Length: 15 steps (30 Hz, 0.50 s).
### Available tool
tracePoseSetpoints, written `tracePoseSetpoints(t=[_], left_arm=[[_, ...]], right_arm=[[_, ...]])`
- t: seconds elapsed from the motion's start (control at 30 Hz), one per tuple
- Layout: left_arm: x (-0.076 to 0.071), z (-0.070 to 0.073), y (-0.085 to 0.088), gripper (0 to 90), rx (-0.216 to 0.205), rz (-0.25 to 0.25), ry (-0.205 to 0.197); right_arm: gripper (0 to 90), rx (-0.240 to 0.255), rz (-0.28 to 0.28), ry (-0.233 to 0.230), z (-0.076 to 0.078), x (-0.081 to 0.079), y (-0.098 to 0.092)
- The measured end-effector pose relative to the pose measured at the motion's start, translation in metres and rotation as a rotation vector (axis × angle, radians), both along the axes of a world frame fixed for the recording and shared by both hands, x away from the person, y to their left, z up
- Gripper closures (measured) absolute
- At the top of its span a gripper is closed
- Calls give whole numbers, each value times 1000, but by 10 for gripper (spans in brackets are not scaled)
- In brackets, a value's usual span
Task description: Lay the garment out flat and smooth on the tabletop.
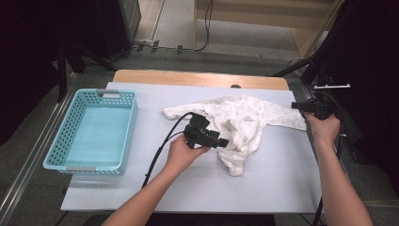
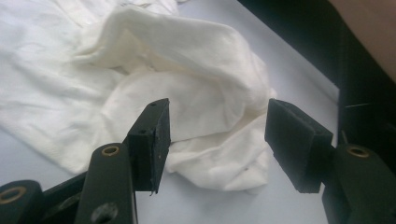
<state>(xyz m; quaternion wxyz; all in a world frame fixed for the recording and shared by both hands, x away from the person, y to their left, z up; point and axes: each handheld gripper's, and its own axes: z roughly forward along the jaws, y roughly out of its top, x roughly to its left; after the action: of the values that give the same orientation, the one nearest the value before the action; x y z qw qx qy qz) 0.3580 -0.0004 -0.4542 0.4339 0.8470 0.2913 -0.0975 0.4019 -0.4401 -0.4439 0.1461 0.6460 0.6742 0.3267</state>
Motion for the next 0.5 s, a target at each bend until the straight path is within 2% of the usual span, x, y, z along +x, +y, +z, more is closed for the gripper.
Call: tracePoseSetpoints(t=[0.3, 0.43, 0.5], left_arm=[[8, 5, 18, 406, 6, 47, -18], [12, 7, 26, 399, 4, 66, -23], [14, 8, 30, 398, 0, 79, -26]], right_arm=[[452, 34, 84, -32, 1, -7, 24], [430, 42, 104, -19, -1, -9, 33], [430, 42, 120, -30, -4, -10, 36]])
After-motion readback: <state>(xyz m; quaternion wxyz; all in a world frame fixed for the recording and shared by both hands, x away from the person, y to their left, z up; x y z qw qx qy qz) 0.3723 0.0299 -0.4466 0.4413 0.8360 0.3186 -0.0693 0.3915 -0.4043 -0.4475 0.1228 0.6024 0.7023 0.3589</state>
